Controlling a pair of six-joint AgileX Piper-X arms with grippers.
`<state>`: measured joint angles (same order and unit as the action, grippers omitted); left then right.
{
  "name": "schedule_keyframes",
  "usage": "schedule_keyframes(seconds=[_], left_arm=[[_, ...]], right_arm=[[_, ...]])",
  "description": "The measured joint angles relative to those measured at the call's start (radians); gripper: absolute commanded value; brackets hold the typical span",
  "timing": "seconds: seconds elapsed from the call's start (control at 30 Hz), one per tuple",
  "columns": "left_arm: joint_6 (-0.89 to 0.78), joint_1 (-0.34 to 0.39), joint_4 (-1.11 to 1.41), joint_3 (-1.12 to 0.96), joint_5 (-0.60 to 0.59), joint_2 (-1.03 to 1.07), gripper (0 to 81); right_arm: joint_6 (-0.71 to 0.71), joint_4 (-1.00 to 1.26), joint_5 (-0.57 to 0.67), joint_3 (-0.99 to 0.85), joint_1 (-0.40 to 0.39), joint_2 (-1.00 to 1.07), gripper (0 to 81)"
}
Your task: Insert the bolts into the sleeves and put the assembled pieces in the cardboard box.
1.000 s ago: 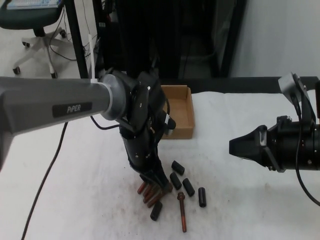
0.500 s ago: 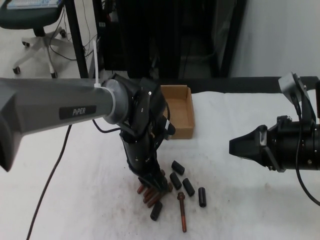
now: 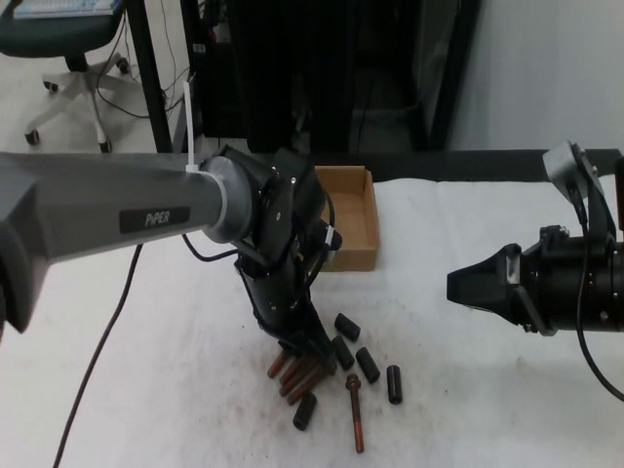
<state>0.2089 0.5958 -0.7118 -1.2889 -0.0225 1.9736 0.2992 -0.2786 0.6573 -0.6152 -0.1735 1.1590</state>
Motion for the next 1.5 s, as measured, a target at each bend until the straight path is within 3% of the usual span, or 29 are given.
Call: schedule_keyframes(seconds=[0.13,0.4,0.5,0.6,0.73,0.87,1.03,1.2,1.33,1.5], left_arm=[[-0.002,0.000,-0.015,-0.007,-0.002,0.004,1.0],[-0.004,0.000,-0.036,-0.022,-0.003,0.009,0.4],[-0.011,0.000,-0.048,-0.034,0.023,0.006,0.4],[0.041,-0.010,-0.066,-0.066,0.140,-0.048,0.4],[0.041,-0.053,-0.062,-0.085,0.205,-0.190,0.4],[-0.013,-0.110,-0.058,-0.082,0.190,-0.313,0.4],[-0.167,-0.202,-0.051,0.096,-0.002,-0.587,0.4],[-0.200,-0.207,-0.056,0.355,-0.203,-0.818,0.4],[-0.269,-0.198,-0.069,0.548,-0.273,-1.020,0.4],[-0.283,-0.198,-0.069,0.596,-0.280,-1.153,0.4]], right_arm=[[0.000,0.000,0.000,0.000,0.000,0.000,28.9],[0.000,0.000,0.000,0.000,0.000,0.000,28.6],[-0.028,0.000,-0.004,0.000,0.000,0.000,22.9],[-0.117,0.000,-0.043,0.000,-0.009,0.000,14.5],[-0.222,0.002,-0.093,-0.006,-0.063,0.007,12.5],[-0.270,-0.015,-0.110,-0.049,-0.114,0.052,12.5],[-0.365,-0.110,-0.174,-0.187,-0.188,0.183,12.5],[-0.477,-0.281,-0.250,-0.363,-0.244,0.342,12.5],[-0.541,-0.401,-0.340,-0.514,-0.281,0.485,12.5],[-0.558,-0.431,-0.373,-0.595,-0.313,0.585,13.3]])
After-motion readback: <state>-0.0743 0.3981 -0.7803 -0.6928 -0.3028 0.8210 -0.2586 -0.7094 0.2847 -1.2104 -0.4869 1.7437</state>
